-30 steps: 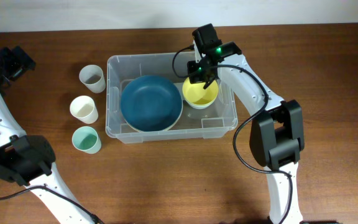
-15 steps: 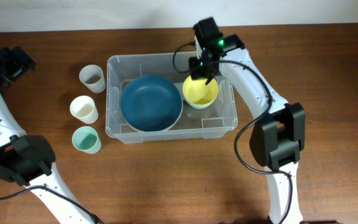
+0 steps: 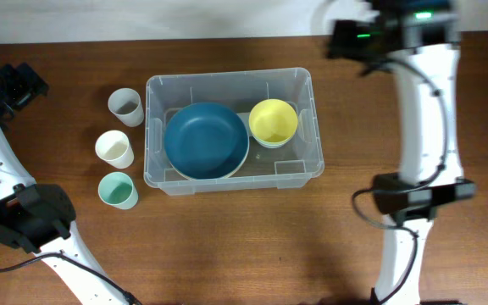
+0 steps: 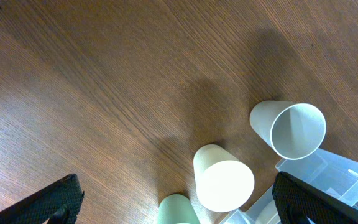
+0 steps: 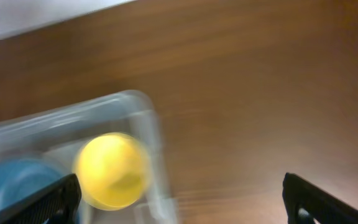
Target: Pack container
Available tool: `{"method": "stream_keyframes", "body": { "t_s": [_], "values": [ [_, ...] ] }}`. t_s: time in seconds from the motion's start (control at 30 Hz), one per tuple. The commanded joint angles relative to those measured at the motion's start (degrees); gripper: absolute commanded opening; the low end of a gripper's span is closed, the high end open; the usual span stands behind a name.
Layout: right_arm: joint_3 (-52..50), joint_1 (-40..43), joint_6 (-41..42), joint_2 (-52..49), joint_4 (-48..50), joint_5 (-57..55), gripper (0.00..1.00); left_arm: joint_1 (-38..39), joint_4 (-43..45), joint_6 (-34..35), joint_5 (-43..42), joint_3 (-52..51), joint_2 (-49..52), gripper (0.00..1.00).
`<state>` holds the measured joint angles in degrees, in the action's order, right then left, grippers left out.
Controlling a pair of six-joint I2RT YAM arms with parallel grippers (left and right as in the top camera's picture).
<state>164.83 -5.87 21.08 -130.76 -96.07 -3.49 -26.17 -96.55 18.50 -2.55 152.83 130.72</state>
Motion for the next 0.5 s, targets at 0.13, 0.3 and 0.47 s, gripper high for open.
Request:
{"method": "stream_keyframes", "body": {
  "t_s": [0.13,0.3,0.47],
  "values": [
    [-4.55,17.09,3.43,0.11,-1.25,-1.42,0.99,-0.15,0.04,0.76,0.26,-0.20,-0.24,0.99],
    [-9.16,23.85,3.41,0.11,-1.25,-1.09,0.99,-0.15,0.02,0.76,0.26,-0.20,-0.24,0.99],
    [-13.99,28.09,3.41,0.11,-1.25,-1.09,0.99,-0.15,0.04,0.76,0.26,-0.20,-0.24,0.99]
  ]
}}
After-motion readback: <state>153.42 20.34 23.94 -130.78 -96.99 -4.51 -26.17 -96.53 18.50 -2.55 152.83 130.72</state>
